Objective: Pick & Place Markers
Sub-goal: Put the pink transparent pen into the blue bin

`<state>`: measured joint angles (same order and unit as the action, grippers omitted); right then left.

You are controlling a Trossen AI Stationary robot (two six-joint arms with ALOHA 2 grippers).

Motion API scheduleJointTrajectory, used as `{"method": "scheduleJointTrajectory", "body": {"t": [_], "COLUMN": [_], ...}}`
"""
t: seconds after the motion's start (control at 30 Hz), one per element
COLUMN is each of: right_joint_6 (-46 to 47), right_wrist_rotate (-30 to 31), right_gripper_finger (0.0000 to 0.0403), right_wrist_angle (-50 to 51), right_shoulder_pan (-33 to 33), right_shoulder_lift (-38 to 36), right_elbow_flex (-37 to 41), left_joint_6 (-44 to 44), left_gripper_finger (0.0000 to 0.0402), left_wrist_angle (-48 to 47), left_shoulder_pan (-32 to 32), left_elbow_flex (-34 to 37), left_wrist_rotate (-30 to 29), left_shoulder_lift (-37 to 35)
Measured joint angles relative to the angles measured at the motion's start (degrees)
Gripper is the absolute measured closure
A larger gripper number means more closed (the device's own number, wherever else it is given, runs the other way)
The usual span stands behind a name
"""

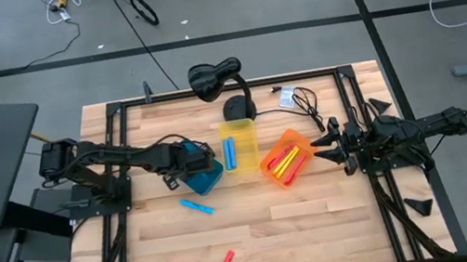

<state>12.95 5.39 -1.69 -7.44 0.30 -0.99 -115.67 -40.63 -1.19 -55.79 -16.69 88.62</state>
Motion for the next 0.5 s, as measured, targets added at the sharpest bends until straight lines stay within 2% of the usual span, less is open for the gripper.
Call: {"method": "scheduleJointTrajectory", "body": {"t": [0.17, 0.33, 0.43, 0.5], "right_joint_6": [0.0, 0.1, 9.6, 13.9], "right_wrist_rotate": [0.0, 0.2, 9.8, 13.4], "right_gripper_finger": [0.0243, 0.0243, 0.0243, 0.0243], "right_wrist_angle": [0.0, 0.0, -3.3, -4.1], "right_shoulder_pan": [0.0, 0.0, 0.3, 0.3], "right_shoulder_lift": [0.0, 0.0, 0.0, -0.1], "right_elbow_flex": [0.0, 0.0, 0.1, 0.0], "left_joint_6": [8.3, 14.6, 17.8, 18.5], "left_gripper_finger": [0.0249, 0.0245, 0.0247, 0.0247], "left_wrist_angle": [3.4, 2.5, 2.6, 3.3], "left_shoulder_pan": [0.1, 0.1, -0.3, -0.9], "left_elbow_flex": [0.0, 0.0, 0.0, 0.0], "left_wrist_rotate": [-0.6, -0.6, -0.1, -0.1], "left_shoulder_lift": [-0.4, -2.7, -4.6, -6.0]}}
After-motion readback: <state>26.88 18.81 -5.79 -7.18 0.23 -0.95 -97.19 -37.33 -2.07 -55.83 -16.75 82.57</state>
